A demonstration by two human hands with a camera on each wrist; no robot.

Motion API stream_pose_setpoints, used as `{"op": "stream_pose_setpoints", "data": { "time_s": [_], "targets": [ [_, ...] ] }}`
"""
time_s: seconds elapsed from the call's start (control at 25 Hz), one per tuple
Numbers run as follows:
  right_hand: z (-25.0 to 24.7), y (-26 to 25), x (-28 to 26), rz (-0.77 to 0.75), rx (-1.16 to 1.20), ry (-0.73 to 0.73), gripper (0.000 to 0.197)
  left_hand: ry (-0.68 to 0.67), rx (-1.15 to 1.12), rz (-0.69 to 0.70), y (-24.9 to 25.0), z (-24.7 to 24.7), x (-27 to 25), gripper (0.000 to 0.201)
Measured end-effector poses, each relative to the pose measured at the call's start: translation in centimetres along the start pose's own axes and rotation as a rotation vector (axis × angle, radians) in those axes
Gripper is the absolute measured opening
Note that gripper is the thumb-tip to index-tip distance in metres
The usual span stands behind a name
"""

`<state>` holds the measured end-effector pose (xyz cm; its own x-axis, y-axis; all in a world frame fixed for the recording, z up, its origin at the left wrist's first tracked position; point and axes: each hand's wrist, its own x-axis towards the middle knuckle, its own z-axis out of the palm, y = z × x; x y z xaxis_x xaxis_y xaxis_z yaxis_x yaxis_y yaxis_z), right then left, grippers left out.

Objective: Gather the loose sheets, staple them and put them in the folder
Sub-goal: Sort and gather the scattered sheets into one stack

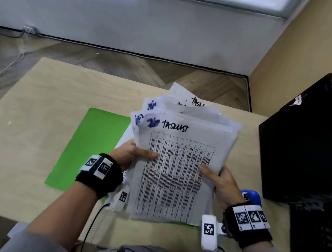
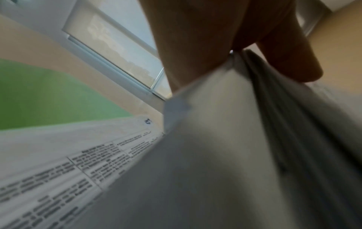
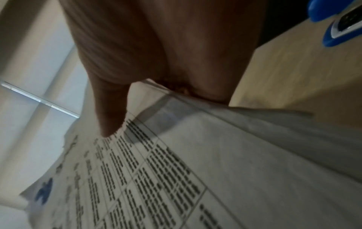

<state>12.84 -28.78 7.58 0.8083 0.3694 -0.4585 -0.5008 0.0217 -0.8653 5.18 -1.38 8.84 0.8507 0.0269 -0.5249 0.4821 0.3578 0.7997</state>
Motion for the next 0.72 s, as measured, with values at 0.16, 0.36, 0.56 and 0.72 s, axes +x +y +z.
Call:
{"op": "stream_pose_setpoints", "data": {
  "time_s": [0.16, 0.36, 0.56, 0.72],
  "targets": [
    [1.0, 1.9, -0.3, -0.042, -0.264, 0.142, 0.033, 0.276, 0.238, 0.017, -1.2, -2.9, 1.1, 0.054],
    [-0.1, 3.1, -1.5, -0.057, -0.217, 0.273, 0.032, 0.731, 0.696, -0.101, -4.1, -8.8, 2.1, 0.038],
    [-0.7, 2.1, -2.8, -0.016, -0.021, 0.377, 0.018, 0.555, 0.678, -0.152, -4.6, -7.3, 1.9, 0.02],
    [-0.7, 3.0, -2.9, 0.146, 0.057, 0.351, 0.023, 0.613, 0.395, -0.136, -5.5, -4.8, 1.2, 0.016]
  ]
}}
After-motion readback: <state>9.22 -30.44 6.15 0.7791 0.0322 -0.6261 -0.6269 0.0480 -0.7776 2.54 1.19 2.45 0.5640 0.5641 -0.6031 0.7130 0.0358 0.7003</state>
